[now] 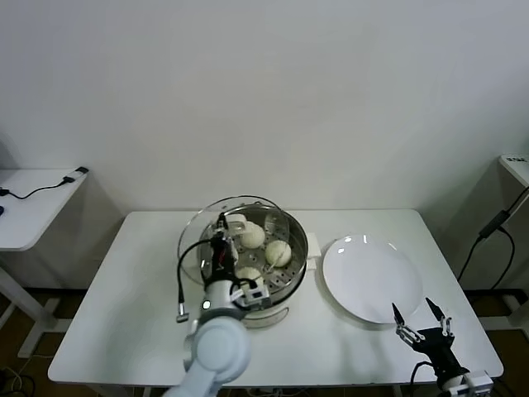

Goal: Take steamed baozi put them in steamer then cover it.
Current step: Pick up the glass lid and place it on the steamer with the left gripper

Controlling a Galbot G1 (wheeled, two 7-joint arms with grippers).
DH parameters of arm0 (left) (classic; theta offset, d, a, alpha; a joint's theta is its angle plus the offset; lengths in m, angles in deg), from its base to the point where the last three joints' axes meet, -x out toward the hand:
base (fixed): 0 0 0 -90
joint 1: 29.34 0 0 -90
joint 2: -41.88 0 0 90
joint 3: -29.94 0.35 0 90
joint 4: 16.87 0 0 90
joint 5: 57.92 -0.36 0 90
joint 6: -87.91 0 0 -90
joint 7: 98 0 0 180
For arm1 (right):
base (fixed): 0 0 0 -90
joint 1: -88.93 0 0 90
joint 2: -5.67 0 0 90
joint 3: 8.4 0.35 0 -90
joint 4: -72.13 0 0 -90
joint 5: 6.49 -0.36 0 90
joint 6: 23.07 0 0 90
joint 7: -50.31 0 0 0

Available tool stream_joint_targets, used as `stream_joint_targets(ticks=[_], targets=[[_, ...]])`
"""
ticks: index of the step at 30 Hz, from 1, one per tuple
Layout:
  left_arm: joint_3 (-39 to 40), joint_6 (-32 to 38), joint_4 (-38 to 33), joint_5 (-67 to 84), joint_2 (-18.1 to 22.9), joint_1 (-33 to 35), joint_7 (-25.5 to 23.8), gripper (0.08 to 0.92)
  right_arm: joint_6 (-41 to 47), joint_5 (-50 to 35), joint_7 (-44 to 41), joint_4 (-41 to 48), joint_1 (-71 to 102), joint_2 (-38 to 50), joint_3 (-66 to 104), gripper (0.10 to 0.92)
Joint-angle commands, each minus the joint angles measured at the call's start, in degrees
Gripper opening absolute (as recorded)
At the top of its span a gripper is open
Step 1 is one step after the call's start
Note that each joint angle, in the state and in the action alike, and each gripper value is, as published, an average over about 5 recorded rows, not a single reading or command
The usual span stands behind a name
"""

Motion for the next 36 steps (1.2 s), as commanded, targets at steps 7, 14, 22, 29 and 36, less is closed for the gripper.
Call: stream_joint_targets(ticks=[7,14,22,29,36], targets=[[5.4,-0.9,5.1,-9.1,9.6,-0.8,-0.6,0.144,-1.2,-0.6,0.0,1.0,0.4,0.0,0.2,0.823],[4.9,-0.9,9.2,-9.9,10.3,-1.9,0.4,0.144,-1.5,-0.8,0.1,1.1,0.6,-0.1,0.6,0.823],[4.0,-0.7,11.8,-10.5,9.9,-1.6,1.1,0.144,-1.7,-0.7,0.2,1.0,0.4,-0.4,0.8,0.823],[3.3,-0.1,12.7,-11.8,9.1,-0.7,2.0,0.144,-2.1,-0.5,0.1,1.3,0.5,-1.0,0.5,0.823],[2.1,0.2,13.1,-11.4,7.3,-0.8,3.4,0.144,-2.5,-0.2,-0.1,1.8,0.6,-1.5,0.1,0.823]])
